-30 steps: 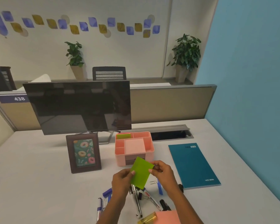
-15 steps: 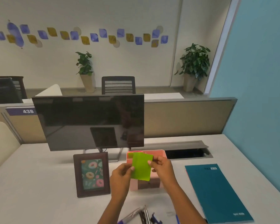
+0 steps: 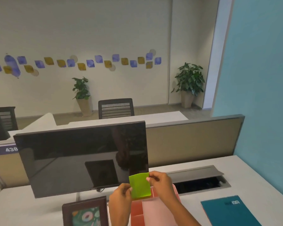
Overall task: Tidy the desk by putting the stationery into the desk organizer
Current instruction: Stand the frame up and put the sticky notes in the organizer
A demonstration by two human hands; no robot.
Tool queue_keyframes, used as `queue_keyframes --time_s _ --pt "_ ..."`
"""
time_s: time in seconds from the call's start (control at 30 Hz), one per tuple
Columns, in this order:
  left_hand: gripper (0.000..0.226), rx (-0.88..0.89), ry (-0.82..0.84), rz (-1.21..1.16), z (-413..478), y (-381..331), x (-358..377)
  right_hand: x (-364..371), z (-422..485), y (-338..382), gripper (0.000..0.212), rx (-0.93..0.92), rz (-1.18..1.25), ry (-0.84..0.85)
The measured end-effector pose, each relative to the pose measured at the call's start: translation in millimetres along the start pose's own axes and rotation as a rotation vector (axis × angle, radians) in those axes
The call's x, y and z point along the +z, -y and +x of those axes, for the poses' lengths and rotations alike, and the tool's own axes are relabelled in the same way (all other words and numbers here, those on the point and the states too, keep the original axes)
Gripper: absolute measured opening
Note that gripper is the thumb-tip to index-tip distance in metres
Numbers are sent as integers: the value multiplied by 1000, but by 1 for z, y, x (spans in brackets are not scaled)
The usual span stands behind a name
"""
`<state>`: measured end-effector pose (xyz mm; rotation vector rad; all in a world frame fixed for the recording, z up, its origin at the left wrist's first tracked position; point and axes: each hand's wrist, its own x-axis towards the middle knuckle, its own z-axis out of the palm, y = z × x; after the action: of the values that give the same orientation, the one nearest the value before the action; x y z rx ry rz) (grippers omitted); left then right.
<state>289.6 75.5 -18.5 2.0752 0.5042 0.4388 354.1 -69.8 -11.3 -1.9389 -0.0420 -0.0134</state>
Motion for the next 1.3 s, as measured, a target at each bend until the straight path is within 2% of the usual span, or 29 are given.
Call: queue_keyframes --time_s 0.5,0.8,1.03,1.3 --pt "13 19 27 135 -2 15 18 -9 -12 -15 25 11 -182 101" --pt "18 -33 51 163 1 23 21 -1 -9 -22 19 38 -312 148" --pt "19 -45 44 160 3 23 24 -2 -12 -23 17 20 -295 95" --pt "18 57 -6 120 -23 19 12 -17 -43 -31 12 27 -190 -67"
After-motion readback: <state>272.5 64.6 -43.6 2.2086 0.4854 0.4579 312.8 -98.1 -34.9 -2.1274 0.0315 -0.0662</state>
